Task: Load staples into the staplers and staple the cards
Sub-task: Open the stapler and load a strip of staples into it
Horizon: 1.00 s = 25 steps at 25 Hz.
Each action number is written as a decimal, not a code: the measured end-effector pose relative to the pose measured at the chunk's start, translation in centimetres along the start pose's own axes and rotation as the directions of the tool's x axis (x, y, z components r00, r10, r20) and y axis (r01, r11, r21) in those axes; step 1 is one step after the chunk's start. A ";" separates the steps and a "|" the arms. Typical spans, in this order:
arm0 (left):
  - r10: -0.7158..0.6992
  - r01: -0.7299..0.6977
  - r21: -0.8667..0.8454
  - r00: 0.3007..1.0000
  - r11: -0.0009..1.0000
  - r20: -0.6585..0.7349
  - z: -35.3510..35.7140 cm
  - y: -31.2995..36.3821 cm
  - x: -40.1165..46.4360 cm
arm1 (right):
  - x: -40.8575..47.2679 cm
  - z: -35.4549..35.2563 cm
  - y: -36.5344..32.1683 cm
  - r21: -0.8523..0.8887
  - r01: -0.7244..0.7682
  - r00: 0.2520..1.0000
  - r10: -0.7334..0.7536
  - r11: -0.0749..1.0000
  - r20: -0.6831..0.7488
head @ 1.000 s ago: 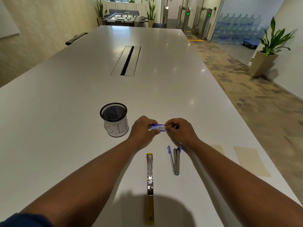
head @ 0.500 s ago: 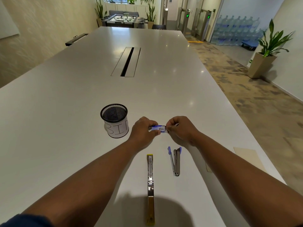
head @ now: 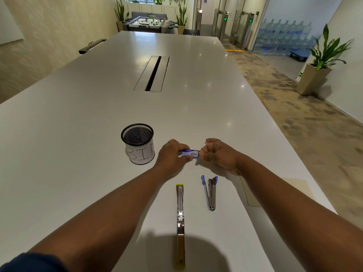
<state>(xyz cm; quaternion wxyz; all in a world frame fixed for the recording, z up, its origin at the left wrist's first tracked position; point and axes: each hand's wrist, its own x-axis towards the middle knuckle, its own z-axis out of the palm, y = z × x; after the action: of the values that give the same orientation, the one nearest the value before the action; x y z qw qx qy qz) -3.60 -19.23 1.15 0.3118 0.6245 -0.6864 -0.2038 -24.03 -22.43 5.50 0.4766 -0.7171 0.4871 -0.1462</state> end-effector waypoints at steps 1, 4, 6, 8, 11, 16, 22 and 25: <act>0.000 0.000 0.001 1.000 1.000 -0.002 0.0 0.0 0.0 | 0.1 0.4 0.3 -0.044 -0.007 1.000 0.008 0.999 0.010; -0.010 0.010 -0.007 1.000 1.000 -0.007 0.0 0.1 0.0 | 0.2 1.3 0.9 -0.158 0.009 0.998 -0.020 0.987 -0.065; -0.005 0.005 0.004 1.000 1.000 -0.005 0.1 0.1 0.0 | 0.2 1.9 1.0 -0.229 0.012 0.991 -0.043 0.973 -0.130; -0.007 0.007 -0.005 1.000 1.000 -0.011 0.1 0.1 0.0 | 0.1 2.3 0.7 -0.289 -0.018 0.980 -0.040 0.957 -0.193; -0.015 0.014 -0.020 1.000 1.000 -0.020 0.1 0.1 -0.1 | -0.1 2.3 0.7 -0.254 0.036 0.970 -0.095 0.967 -0.224; -0.011 0.011 -0.003 1.000 1.000 -0.012 0.1 0.0 0.0 | -0.4 2.0 1.2 0.128 0.040 0.877 0.027 0.991 -0.480; -0.005 0.005 0.004 1.000 1.000 -0.018 0.2 -0.1 -0.1 | 1.0 1.9 1.0 -0.053 -0.090 0.910 0.061 0.994 -0.411; -0.005 0.005 0.002 1.000 1.000 -0.018 0.2 -0.1 0.0 | 1.3 2.2 0.7 -0.038 -0.110 0.917 0.087 0.993 -0.389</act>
<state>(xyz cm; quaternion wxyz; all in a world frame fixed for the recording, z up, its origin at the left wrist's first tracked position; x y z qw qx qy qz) -3.64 -19.25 0.96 0.3168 0.6284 -0.6822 -0.1984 -22.32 -22.44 3.53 0.3565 -0.6625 0.6110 -0.2462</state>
